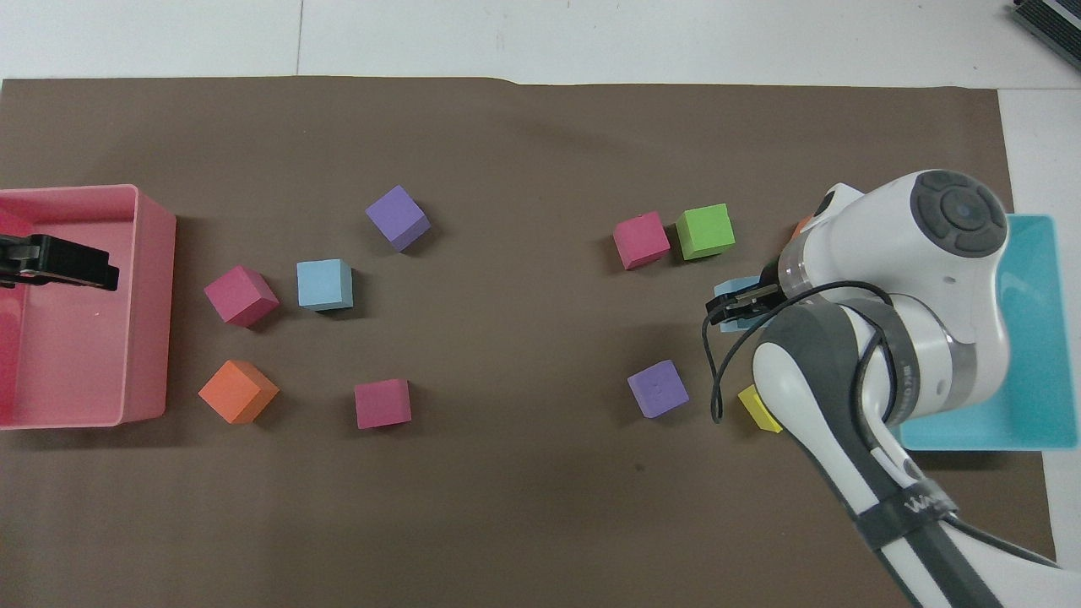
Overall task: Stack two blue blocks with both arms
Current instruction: 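Lift the light-blue cube and carry it toward the table center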
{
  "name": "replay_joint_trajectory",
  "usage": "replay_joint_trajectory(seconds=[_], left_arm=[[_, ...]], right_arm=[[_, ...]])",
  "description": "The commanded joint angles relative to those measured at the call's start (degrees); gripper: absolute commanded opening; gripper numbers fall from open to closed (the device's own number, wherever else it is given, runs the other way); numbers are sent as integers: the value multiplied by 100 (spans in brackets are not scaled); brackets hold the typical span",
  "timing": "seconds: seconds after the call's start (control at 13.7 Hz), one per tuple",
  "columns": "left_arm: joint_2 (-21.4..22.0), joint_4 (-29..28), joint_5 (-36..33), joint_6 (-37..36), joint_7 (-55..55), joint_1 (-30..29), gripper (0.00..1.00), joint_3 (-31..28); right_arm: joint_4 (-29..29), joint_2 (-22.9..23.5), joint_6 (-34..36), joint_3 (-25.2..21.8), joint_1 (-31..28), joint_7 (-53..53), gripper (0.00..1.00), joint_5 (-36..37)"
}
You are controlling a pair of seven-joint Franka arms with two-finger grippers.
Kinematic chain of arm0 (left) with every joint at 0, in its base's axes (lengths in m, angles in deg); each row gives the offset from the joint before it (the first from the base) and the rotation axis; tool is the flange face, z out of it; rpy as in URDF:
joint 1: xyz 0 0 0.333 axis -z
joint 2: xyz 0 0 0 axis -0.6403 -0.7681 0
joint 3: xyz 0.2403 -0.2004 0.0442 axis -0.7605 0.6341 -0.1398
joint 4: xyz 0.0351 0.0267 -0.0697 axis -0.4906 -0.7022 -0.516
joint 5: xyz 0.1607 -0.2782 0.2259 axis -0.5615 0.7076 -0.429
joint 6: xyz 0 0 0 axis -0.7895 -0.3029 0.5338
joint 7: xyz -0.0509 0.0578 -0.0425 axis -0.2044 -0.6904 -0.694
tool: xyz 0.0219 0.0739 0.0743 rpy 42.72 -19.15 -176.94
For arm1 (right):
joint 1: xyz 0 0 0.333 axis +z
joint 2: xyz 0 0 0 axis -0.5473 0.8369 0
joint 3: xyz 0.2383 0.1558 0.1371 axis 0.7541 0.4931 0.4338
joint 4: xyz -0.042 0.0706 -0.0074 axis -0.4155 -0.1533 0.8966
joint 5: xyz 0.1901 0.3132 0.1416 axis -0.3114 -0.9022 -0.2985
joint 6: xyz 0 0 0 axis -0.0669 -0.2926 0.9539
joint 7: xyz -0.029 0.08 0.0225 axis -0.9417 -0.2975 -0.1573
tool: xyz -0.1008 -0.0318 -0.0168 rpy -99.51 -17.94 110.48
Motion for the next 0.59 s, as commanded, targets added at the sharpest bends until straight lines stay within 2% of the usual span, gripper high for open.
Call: replay_joint_trajectory(seconds=[0.0,0.51], left_arm=[[153,-161,28,38,56,-13,100,35],[171,-231,28,143,30,5,100,35]], right_arm=[[-350,181,143,21,151,357,0,-9],[-1334,1217,109,21,1153,1437,0,-53]])
